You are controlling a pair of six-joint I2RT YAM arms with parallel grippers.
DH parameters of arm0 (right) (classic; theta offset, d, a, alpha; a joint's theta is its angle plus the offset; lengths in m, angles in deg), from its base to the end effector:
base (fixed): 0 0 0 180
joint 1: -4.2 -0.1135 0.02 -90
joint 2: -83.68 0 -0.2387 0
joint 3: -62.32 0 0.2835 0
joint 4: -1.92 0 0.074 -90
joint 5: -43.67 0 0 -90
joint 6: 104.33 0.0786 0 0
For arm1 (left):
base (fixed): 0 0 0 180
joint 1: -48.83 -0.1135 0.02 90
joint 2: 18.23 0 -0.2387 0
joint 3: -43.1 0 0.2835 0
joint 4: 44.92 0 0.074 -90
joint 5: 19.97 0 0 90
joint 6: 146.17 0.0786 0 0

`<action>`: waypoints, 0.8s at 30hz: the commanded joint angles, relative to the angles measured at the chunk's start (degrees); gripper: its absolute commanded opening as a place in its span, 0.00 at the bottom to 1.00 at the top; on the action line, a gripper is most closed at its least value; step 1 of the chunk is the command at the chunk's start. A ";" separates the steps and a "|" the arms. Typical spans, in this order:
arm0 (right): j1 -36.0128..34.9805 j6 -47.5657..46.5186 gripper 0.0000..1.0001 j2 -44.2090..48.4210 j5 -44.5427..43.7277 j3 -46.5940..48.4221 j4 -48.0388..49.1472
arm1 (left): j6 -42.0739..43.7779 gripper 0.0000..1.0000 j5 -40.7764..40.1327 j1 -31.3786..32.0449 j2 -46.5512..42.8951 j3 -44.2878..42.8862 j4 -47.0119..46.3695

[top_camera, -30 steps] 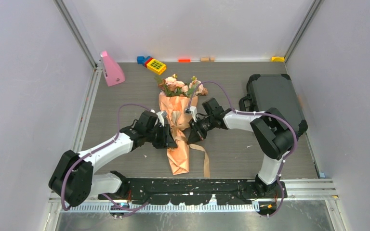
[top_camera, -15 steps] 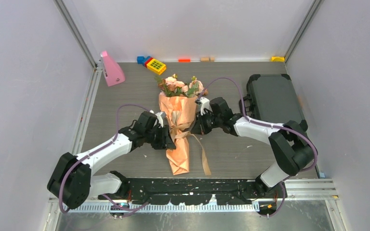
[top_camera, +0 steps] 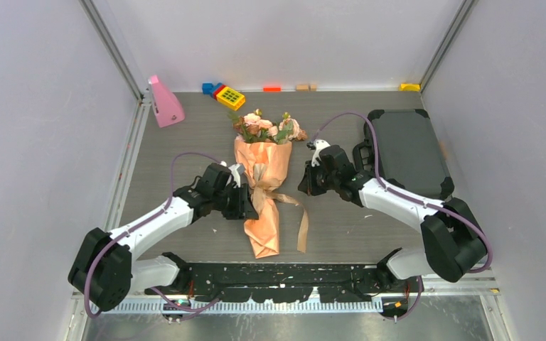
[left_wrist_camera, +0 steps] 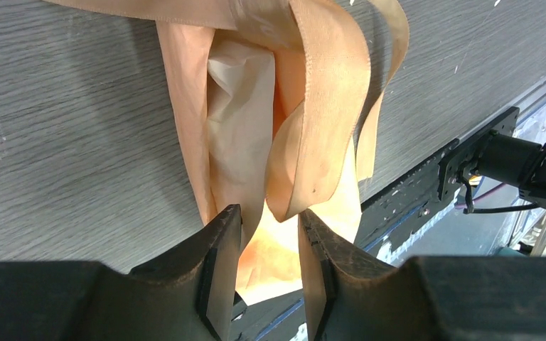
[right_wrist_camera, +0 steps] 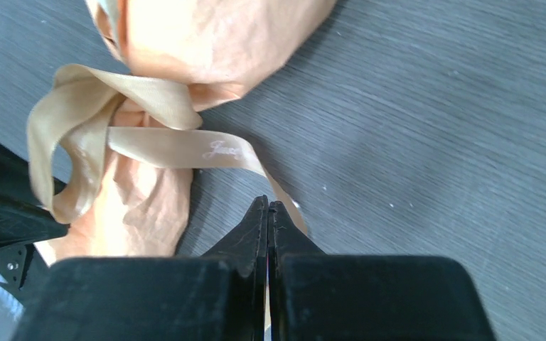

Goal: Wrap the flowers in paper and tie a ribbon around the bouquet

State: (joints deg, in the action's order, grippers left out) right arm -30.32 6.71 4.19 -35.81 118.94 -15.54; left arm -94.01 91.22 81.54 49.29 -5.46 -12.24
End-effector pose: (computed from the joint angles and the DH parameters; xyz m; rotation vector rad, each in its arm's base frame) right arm 0.2827 0.2119 0.1401 -0.3772 2.3340 0.7019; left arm 0.2272 -0.1797 0.1265 0.0536 2.6526 -0.9361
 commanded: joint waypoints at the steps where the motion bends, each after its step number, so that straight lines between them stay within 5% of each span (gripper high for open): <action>1: 0.23 -0.90 0.01 1.97 -4.34 0.27 -4.16 | 1.78 0.37 0.09 -0.19 -0.98 -2.67 1.55; 7: -1.70 -3.16 0.01 1.55 6.45 0.05 0.35 | 2.79 0.42 1.12 -0.21 -1.77 -4.64 2.94; 12: -4.87 -13.80 0.45 -1.48 8.81 0.16 3.80 | 3.22 0.64 1.10 -0.20 -3.56 -6.24 3.67; 15: -4.84 -15.90 0.57 -5.71 5.83 1.82 4.82 | 3.01 0.73 0.38 -0.19 -3.41 -7.24 2.88; 20: -4.78 -18.49 0.63 -11.90 -0.92 4.77 4.88 | 3.17 0.68 -3.12 -0.10 0.71 -9.01 1.32; 24: -4.68 -20.65 0.64 -14.70 1.62 5.24 9.53 | 3.43 0.57 -0.82 -0.10 5.17 -10.33 -0.70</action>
State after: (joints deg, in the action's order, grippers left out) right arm -35.09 -9.88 -9.27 -34.06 121.57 -12.94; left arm -91.61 89.52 81.54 51.00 -13.19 -9.77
